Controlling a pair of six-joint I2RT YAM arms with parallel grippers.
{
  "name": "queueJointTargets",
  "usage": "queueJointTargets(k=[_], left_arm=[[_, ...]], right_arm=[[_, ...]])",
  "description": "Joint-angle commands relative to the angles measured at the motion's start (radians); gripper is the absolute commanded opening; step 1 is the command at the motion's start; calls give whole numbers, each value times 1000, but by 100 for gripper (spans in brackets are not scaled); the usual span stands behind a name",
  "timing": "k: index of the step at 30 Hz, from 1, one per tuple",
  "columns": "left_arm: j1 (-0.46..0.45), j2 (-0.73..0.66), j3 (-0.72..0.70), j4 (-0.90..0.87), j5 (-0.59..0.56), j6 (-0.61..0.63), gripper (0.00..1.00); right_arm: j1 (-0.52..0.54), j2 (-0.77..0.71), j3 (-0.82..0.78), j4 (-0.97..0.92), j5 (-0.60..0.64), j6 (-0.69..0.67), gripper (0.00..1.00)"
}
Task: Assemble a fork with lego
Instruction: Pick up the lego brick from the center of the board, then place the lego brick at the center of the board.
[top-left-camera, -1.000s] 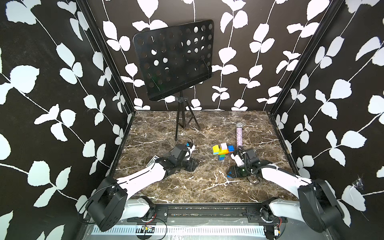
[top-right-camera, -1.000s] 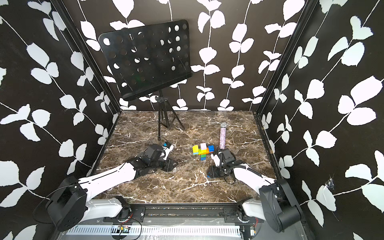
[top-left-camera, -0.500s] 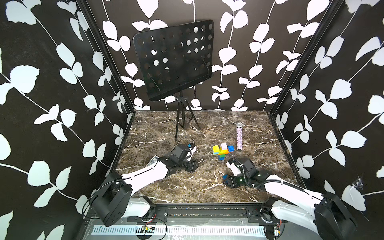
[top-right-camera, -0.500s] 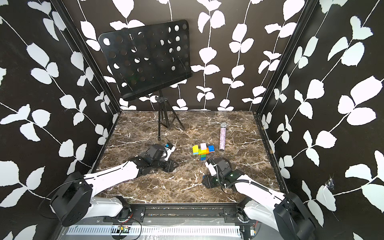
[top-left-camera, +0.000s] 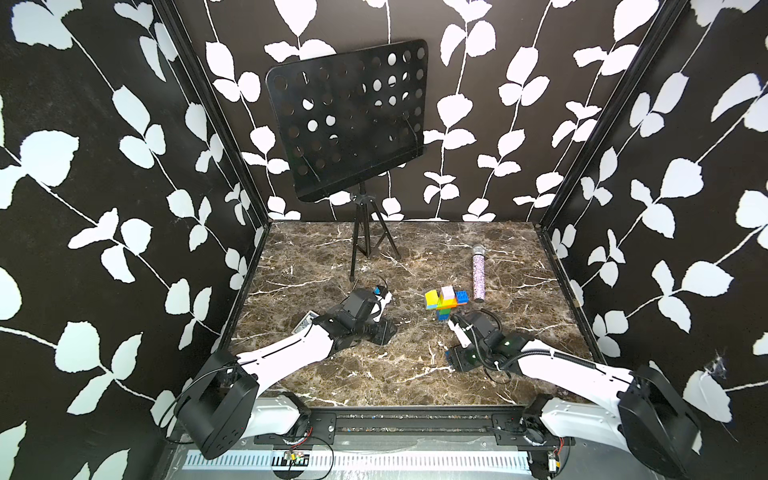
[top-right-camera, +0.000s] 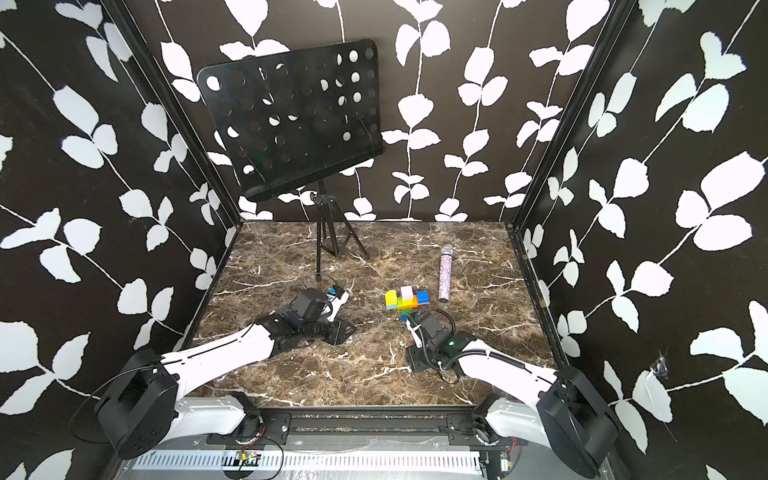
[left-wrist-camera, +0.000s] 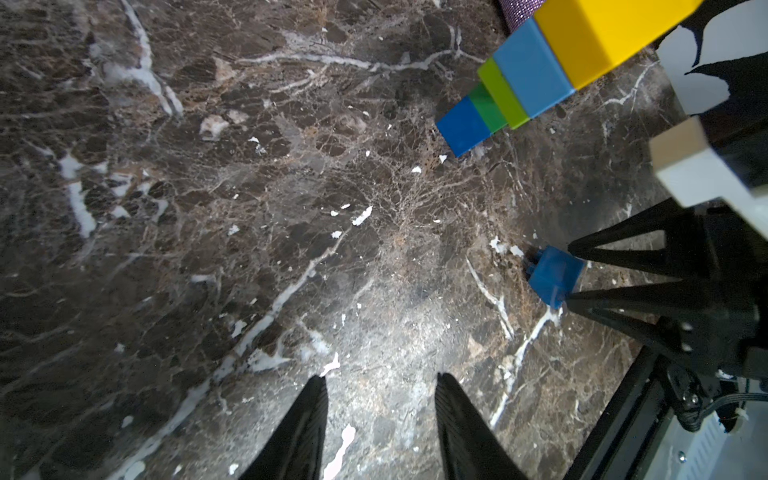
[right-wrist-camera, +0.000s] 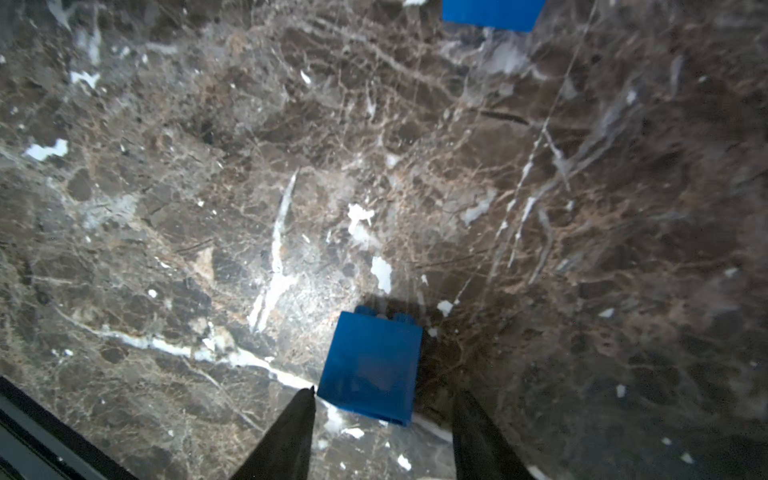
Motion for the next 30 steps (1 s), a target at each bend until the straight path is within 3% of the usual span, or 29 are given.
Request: queueJointTargets(k=[1,8,15,19,23,30], left_arm=[[4,-28,-25,-17,-12,-3,45],[4,-28,-29,-8,-18,-12,45],[4,-40,-43,11,4,-35,46],[14,-88,-69,73,148,-22,49],[69,-182,-153,288,357,-66,54],[69,-304,-200,543,678,-84,55]], right_arm=[[20,21,21,10,50,11,52],[28,80,36,57,81,36,48],[34,85,39,89,45,61,30],[34,13,34,145,-97,37,25],[24,-65,23,253,-269,10,23],[22,-111,40,462,-596,29,23]])
